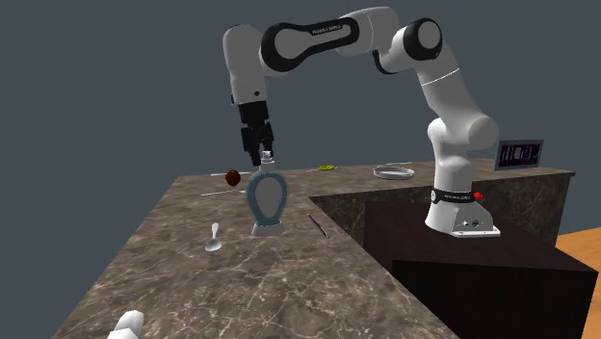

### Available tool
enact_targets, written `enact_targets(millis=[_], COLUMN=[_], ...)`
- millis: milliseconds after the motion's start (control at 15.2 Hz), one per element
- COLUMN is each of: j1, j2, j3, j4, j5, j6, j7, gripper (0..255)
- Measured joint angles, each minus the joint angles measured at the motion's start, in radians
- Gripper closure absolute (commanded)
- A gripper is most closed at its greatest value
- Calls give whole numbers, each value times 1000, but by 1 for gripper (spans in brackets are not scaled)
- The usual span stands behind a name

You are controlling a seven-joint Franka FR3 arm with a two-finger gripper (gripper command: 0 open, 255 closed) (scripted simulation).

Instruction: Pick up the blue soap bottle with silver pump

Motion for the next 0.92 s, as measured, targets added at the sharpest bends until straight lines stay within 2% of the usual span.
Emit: enact_targets(millis=[660, 924], j1=[0, 1], j2=[2, -1], j3=[0, 1], j4=[0, 33], j5=[-1, 1], j6=[4, -34], j7=[0, -2], gripper=[255, 255])
